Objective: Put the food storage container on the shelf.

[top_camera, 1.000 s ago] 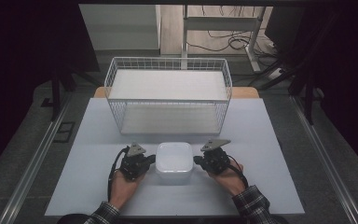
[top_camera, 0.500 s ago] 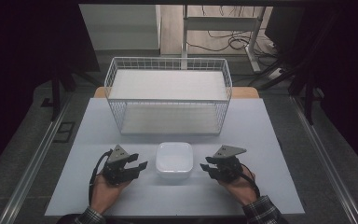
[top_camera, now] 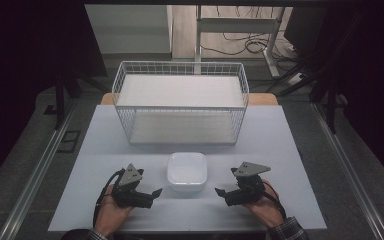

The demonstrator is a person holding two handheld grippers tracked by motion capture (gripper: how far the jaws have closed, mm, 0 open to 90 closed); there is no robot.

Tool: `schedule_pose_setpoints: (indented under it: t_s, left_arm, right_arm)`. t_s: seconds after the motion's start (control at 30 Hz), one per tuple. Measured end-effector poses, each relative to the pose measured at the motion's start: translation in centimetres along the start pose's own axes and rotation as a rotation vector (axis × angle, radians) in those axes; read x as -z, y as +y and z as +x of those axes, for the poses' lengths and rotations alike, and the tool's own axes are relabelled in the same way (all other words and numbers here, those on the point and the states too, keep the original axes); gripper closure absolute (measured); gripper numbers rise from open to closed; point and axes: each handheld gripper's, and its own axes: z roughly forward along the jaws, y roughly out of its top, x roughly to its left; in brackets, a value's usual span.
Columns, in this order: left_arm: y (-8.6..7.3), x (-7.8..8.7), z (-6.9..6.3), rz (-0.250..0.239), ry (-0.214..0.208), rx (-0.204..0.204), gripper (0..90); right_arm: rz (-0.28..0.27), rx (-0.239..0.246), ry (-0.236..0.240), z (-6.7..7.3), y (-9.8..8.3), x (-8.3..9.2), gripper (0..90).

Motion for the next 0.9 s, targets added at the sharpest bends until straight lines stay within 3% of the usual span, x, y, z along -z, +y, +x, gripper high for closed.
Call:
schedule_pose_setpoints:
  t_s: [0.3, 0.43, 0.57, 0.63, 0.77, 0.9]
  left_arm:
    - [0.3, -0.1, 0.8, -0.047, -0.047, 0.026, 7.8]
    - [1.0, -0.1, 1.0, -0.043, -0.072, 0.047, 7.6]
    - [2.0, 0.1, 1.0, -0.027, -0.07, 0.031, 5.8]
    - [2.5, 0.0, 1.0, -0.018, -0.09, 0.034, 4.7]
    - [3.4, -0.9, 1.0, -0.007, -0.147, 0.049, 3.2]
    - [4.4, -2.1, 0.8, 0.003, -0.162, 0.041, 5.2]
  right_arm:
    - [-0.037, -0.036, 0.0, -0.1, 0.3, 0.2, 11.3]
    - [-0.043, -0.038, 0.005, 0.0, 0.6, 0.1, 9.3]
    - [-0.043, -0.054, 0.017, -0.1, 1.2, -0.1, 5.8]
    - [-0.044, -0.059, 0.02, -0.2, 1.5, -0.3, 4.3]
    - [-0.042, -0.056, 0.013, 0.2, 2.3, -0.6, 1.0]
    - [-0.009, -0.069, 0.036, 0.4, 3.2, -1.5, 0.1]
